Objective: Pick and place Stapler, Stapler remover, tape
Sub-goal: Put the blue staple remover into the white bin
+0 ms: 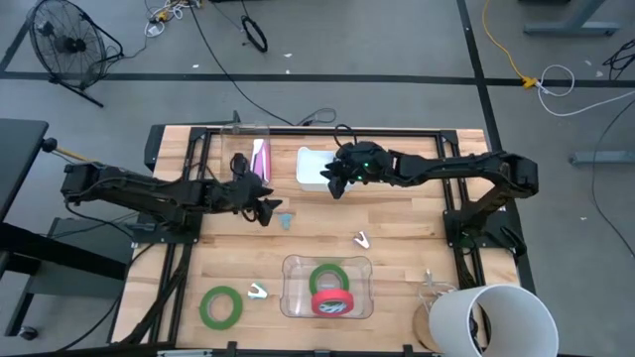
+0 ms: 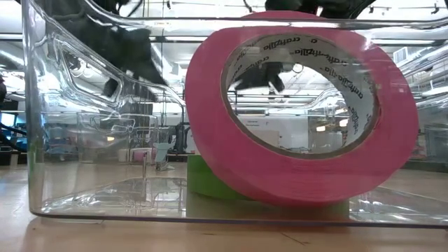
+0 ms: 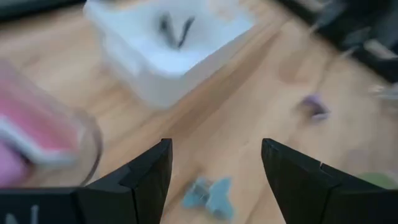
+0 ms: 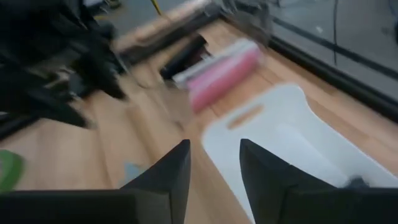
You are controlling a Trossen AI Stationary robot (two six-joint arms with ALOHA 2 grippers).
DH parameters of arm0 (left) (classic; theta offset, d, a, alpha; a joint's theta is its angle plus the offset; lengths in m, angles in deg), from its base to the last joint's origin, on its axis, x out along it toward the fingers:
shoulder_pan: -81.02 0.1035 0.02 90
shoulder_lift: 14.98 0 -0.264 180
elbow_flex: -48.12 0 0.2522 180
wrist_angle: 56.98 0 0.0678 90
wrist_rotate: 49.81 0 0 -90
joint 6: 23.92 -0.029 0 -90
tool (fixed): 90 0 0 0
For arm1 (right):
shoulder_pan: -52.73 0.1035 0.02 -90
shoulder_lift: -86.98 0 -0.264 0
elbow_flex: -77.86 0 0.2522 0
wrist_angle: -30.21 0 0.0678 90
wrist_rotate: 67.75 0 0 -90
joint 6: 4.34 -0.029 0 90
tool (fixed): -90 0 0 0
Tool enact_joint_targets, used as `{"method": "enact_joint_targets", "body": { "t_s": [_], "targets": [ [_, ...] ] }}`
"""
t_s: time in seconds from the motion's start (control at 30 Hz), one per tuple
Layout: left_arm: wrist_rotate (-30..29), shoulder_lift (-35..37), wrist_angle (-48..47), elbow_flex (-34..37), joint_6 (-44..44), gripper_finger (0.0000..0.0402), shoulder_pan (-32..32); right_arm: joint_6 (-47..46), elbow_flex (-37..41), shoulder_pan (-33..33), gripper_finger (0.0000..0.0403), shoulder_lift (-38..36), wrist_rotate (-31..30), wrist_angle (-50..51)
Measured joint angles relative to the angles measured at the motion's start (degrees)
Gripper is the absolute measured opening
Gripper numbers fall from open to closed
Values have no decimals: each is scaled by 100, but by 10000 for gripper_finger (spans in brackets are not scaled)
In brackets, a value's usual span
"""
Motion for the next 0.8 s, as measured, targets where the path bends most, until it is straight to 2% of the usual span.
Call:
{"method": "enact_joint_targets", "body": {
  "t_s": [0.2,0.43,0.7,0.8],
  "targets": [
    [43,-693,3,4,869,250,-4,92,0,159,139,-287,-29,-142],
    [133,-1349,34,0,1221,250,-209,154,0,261,139,-329,-217,-103],
    [126,-1431,90,0,1504,249,-544,154,0,259,139,-329,-306,-72],
    [-50,-1475,95,0,1640,249,-707,150,0,259,139,-329,-306,-75]
  ]
}}
